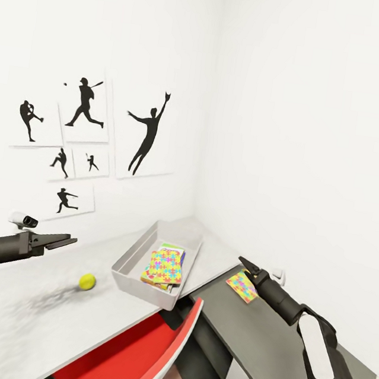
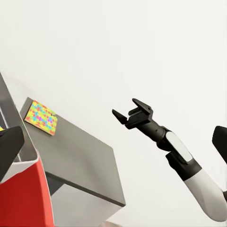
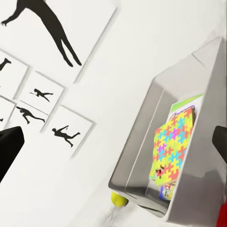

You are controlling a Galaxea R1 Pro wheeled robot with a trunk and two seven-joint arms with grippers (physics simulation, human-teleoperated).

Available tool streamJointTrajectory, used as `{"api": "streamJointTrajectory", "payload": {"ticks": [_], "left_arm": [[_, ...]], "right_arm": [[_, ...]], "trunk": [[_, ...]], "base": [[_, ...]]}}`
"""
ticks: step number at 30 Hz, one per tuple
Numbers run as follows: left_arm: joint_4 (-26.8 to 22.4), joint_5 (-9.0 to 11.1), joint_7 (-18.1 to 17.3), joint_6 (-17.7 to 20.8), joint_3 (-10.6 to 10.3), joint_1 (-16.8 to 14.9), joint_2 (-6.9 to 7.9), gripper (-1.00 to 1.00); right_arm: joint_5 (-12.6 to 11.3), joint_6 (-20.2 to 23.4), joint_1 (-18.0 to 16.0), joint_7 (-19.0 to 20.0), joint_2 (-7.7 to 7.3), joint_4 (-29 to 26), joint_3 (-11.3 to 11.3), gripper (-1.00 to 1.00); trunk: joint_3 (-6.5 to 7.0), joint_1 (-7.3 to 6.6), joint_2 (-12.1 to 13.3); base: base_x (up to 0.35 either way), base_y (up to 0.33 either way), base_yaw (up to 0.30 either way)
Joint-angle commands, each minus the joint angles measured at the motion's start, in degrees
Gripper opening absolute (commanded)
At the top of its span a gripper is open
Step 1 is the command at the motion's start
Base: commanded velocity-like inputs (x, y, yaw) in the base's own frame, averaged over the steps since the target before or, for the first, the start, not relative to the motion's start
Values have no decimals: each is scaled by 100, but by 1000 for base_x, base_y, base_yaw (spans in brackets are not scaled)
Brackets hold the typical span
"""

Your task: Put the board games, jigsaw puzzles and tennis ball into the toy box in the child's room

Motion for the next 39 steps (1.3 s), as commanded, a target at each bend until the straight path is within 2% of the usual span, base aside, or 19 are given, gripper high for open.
{"api": "streamJointTrajectory", "payload": {"ticks": [1, 39], "left_arm": [[-2, -5, -24, 61, 3, 1, 2, 100], [2, -8, -24, 52, 23, 9, 2, 100]], "right_arm": [[-19, 40, -4, 8, 2, 8, -9, 100], [-21, 31, -4, 7, 2, 131, -15, 100]], "trunk": [[-3, 2, -4], [33, 2, -4]], "base": [[0, 0, -249], [-37, 0, -280]]}}
